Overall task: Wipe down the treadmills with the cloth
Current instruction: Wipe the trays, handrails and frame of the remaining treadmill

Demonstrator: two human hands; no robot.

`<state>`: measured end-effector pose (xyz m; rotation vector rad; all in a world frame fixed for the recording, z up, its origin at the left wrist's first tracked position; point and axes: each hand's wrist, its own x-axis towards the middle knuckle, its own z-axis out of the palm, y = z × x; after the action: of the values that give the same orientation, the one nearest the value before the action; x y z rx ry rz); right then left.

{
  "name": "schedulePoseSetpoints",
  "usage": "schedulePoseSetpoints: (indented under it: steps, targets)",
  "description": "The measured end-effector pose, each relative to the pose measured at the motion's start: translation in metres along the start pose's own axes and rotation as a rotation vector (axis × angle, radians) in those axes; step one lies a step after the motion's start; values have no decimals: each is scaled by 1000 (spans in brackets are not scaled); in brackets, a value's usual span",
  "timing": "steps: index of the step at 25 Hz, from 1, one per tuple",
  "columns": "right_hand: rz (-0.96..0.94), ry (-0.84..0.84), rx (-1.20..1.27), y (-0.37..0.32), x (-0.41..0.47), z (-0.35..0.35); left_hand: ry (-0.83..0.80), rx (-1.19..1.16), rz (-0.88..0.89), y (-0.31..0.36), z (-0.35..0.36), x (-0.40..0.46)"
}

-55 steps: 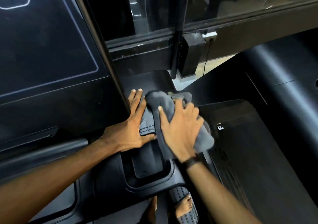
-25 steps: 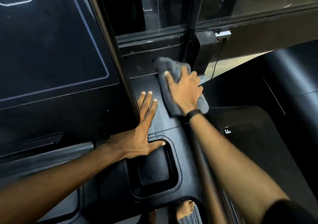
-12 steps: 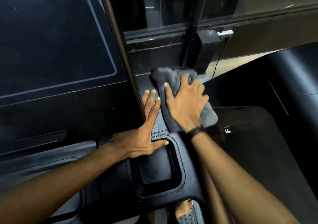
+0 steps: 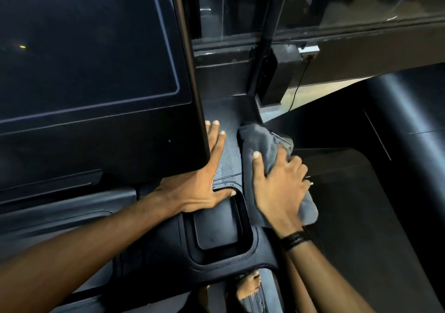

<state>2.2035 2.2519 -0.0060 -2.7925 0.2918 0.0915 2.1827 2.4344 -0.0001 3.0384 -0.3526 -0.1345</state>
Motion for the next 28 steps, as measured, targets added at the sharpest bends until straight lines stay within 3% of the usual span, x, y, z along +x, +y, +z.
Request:
schedulePoseSetpoints:
  steps: [3, 8, 13, 18, 23, 28]
  targets:
    - [-93, 75, 9, -28, 35, 7, -5, 9, -14, 0, -1, 1]
    - [-153, 21, 149, -86, 123, 18, -36, 13, -34, 2, -6, 1]
    - [-254, 63, 105, -3, 14, 6, -6, -49, 17, 2, -7, 0]
    - [-170, -2, 46, 76, -96, -14, 110, -116, 66, 3, -8, -4]
    - [-159, 40, 76, -1, 11, 4, 147, -183, 33, 6, -12, -4]
    - [-90, -124, 395, -45, 120, 22, 144, -178, 33, 6, -13, -5]
